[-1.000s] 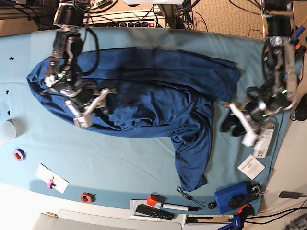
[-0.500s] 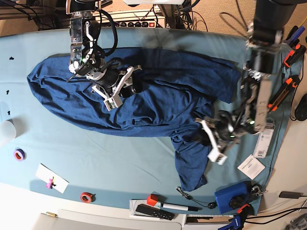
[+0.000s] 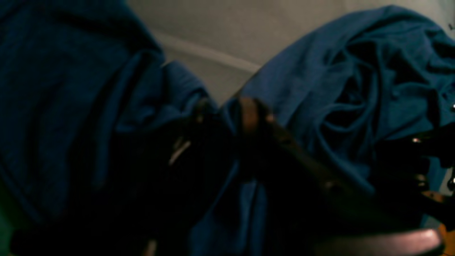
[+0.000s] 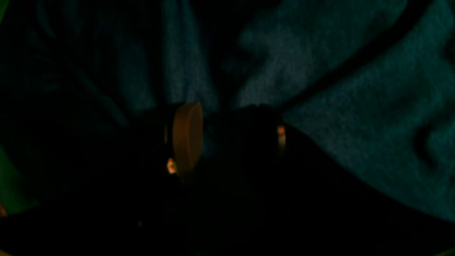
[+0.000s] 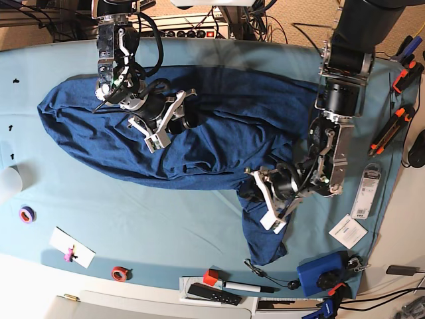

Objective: Layout the t-shirt on the table in an organized manner, then fold the t-shirt properly

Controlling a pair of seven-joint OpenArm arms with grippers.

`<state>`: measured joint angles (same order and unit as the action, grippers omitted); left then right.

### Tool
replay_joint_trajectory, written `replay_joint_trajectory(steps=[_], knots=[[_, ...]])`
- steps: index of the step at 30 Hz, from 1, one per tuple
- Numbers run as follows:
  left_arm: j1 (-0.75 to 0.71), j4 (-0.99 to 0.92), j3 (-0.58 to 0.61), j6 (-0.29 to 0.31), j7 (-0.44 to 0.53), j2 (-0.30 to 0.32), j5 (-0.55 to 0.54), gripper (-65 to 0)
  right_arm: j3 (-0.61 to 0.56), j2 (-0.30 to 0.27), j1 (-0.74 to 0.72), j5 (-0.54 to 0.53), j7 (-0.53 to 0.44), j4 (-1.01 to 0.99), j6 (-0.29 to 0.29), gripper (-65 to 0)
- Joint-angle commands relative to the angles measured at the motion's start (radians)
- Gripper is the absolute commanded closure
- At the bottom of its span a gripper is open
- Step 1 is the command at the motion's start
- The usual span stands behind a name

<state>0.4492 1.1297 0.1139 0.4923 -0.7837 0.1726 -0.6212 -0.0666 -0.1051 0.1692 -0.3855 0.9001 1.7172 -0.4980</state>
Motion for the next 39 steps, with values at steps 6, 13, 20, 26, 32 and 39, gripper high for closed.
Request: replay_joint_trajectory(steps=[6,13,20,26,32,39], knots=[[0.031,0.013,-0.005,0.006,0.061,-0.006,0.058,0.0,-0.005,-0.003,0.006,0.013,0.045,0.002,-0.005,-25.3],[0.035,0.013,-0.005,0.007,0.077,-0.006,0.087,0.0,-0.005,-0.003,0.005,0.013,0.043,0.002,-0.005,-25.3],[0.035,0.013,0.055,0.005,0.021,0.024,0.131,-31.0,-0.005,-0.003,0.005,0.012,0.042,0.002,-0.005,-25.3],[0.031,0.013,0.248,-0.075,0.121,0.043,0.222,-30.7,-0.005,-0.003,0.005,0.012,0.041,0.002,-0.005,-25.3],[0.054,0.013,0.319,-0.089,0.155,0.024,0.221,-27.0,-0.005,-0.003,0.006,0.013,0.043,0.002,-0.005,-25.3],[0.116,0.013,0.317,-0.078,0.156,0.022,0.192,-6.3,-0.005,-0.003,0.006,0.012,0.043,0.002,-0.005,-25.3]])
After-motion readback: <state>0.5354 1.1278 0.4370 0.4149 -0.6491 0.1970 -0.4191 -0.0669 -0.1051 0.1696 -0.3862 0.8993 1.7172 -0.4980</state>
